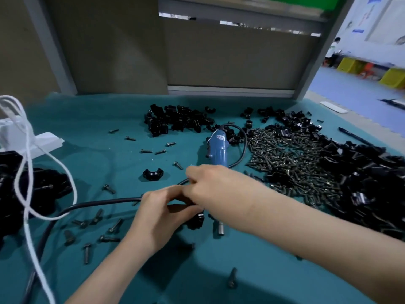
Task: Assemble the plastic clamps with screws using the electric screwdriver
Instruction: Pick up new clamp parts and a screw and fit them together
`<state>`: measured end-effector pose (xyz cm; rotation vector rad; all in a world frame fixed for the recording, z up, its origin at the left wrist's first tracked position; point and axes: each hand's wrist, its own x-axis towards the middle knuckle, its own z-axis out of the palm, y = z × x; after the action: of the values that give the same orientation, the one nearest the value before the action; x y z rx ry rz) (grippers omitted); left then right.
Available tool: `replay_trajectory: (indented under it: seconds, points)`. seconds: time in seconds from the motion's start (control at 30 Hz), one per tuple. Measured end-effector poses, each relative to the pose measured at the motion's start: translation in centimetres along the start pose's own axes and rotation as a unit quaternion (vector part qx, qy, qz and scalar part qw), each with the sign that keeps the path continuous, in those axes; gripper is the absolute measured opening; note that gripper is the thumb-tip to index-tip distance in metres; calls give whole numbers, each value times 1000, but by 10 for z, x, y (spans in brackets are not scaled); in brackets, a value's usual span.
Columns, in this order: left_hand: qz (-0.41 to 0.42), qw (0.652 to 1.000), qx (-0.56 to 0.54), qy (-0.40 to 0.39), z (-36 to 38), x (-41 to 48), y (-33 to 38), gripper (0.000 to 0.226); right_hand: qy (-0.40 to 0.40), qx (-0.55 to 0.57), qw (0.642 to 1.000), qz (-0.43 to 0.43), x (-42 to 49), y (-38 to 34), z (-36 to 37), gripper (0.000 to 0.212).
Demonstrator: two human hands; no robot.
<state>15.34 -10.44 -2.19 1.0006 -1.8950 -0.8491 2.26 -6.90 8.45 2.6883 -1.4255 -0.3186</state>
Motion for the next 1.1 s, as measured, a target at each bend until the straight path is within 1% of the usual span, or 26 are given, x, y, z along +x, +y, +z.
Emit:
replay_trajectory:
  seconds: [0.07, 0.13, 0.2, 0.23, 0.3, 0.33, 0.4, 0.5, 0.6, 0.67, 0.73, 0.8, 0.87, 0.9, 0.93, 0.97, 1.03, 1.07, 1.1]
  points:
    - [-11, 1000, 5, 0, 0, 0, -3, 45, -11, -5, 1000, -21, 5, -7, -3, 31]
    - [-24, 1000, -6, 19, 0, -1, -5, 46, -1, 9, 1000, -6, 9, -4, -4, 34]
    - [-29, 999, -20, 21, 1, 0, -4, 30, 8, 41, 999, 20, 9, 4, -1, 26]
    - [-25, 999, -20, 15, 2, 1, -3, 30, 14, 62, 997, 33, 7, 9, 1, 23]
    - [7, 1000, 1, 10, 2, 1, -1, 45, 35, 96, 993, 54, 3, 13, 4, 18]
    - [19, 1000, 14, 7, 2, 1, 1, 48, 50, 110, 991, 64, 1, 14, 6, 16]
    - [33, 999, 24, 5, 0, 0, 4, 49, 77, 134, 985, 79, -1, 16, 12, 13]
    - [17, 1000, 19, 17, -1, -1, 5, 47, 113, 228, 963, 92, -3, 20, 23, 10]
    - [-1, 1000, -8, 21, 2, -3, 5, 47, 131, 284, 943, 112, -4, 25, 32, 22]
    - [-9, 1000, -17, 24, 3, -3, 4, 46, 143, 290, 940, 112, -4, 25, 38, 27]
    - [-6, 1000, -8, 22, 4, -3, 4, 36, 162, 285, 939, 103, -3, 23, 42, 29]
    - [-15, 999, -36, 32, 5, -3, 3, 36, 199, 298, 927, 108, -4, 32, 44, 33]
    - [-42, 993, -104, 38, 6, -3, 2, 34, 266, 321, 895, 154, -9, 64, 46, 27]
    - [-56, 990, -122, 36, 7, -3, 1, 33, 299, 326, 875, 199, -13, 89, 49, 19]
    - [-65, 989, -132, 33, 8, -3, 0, 33, 312, 309, 861, 258, -18, 118, 53, 11]
    - [-73, 987, -139, 33, 8, -3, 0, 33, 297, 273, 855, 324, -27, 148, 59, 12]
    - [-80, 987, -137, 33, 8, -4, 0, 33, 197, 206, 852, 440, -50, 204, 78, 30]
    - [-81, 988, -131, 32, 7, -4, 2, 32, 142, 184, 850, 473, -62, 226, 90, 35]
    - [-82, 988, -127, 33, 7, -3, 3, 32, 100, 168, 849, 490, -73, 241, 100, 35]
